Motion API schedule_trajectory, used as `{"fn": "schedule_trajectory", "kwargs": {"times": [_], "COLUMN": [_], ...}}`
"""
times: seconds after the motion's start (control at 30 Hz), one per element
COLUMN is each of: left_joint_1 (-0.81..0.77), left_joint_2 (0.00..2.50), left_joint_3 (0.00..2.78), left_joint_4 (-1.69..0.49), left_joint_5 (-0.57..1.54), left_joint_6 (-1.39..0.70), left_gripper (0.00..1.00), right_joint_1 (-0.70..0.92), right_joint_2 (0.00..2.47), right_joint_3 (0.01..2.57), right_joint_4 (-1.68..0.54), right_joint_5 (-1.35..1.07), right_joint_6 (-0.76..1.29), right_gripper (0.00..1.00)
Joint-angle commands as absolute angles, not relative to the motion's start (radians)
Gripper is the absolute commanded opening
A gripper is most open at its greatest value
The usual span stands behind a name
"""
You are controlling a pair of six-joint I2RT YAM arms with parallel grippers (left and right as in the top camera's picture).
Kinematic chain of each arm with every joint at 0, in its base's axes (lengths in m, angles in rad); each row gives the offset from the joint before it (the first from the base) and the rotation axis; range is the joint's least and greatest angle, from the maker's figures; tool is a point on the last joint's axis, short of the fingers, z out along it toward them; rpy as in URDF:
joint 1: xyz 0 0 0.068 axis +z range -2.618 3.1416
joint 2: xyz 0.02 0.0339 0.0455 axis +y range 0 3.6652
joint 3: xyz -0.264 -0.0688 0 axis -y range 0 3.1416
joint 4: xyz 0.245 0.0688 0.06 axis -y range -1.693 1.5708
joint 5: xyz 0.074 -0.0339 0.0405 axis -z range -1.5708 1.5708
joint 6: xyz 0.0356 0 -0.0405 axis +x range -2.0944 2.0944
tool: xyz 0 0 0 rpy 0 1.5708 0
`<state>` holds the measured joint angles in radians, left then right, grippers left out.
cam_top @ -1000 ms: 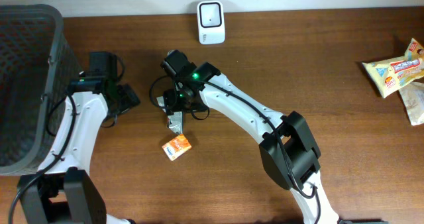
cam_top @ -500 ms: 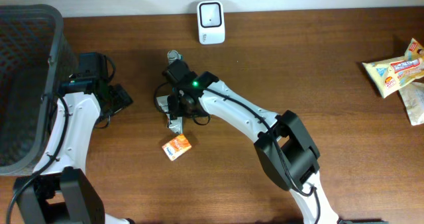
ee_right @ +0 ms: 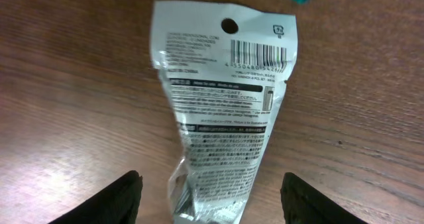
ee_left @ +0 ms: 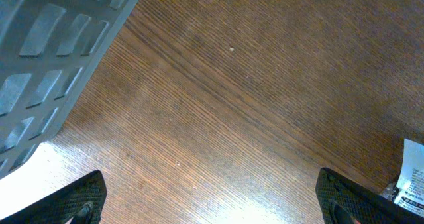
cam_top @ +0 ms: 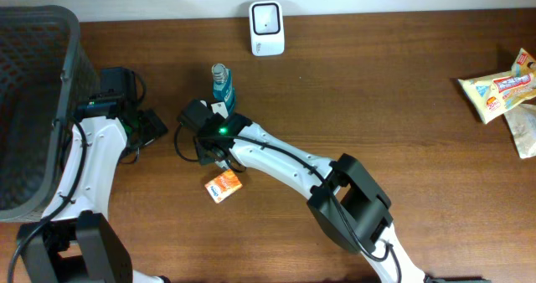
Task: Scan the item barcode
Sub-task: 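Grasp the silver packet's bottom end with the right gripper, then lift the silver packet and carry it right with the right gripper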
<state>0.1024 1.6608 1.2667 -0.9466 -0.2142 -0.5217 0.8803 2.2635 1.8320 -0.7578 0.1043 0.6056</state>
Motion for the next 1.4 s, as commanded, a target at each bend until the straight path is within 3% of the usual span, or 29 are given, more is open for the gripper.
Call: {"fn": "schedule_trajectory", "kwargs": {"times": [0.0,0.37,0.53,0.9,1.17,1.37], "left_joint_1": [0.113,0.212,0.212,0.212,0.212,0.212], "left_joint_2": [1.670,1.670,1.670,1.670,1.670,1.670], "left_joint_3": [1.260,1.260,1.260,1.260,1.260,1.260], "left_joint_4": [-0.949,-0.957,-0.958,-0.957,-0.957,-0.956], "left_joint_5": [-0.225,-0.199,-0.194,-0.172,-0.172,-0.173], "left_joint_6": [-0.538,-0.568,-0.569,-0.568,-0.569,-0.569], "left_gripper": [0.99,0.99,0.99,0.99,0.99,0.99], "right_joint_1": [0.878,0.878,0.878,0.876,0.804,0.611], "right_joint_2": [2.305,2.315,2.315,2.313,2.236,2.170], "right_joint_3": [1.821,1.816,1.777,1.771,1.825,1.825], "right_joint_4": [-0.754,-0.724,-0.680,-0.692,-0.878,-0.987], "right_joint_5": [0.105,0.105,0.106,0.139,0.089,-0.279], "right_joint_6": [0.611,0.612,0.611,0.611,0.611,0.418], "right_gripper": [0.68,0.67,0.61,0.23,0.22,0.23]}}
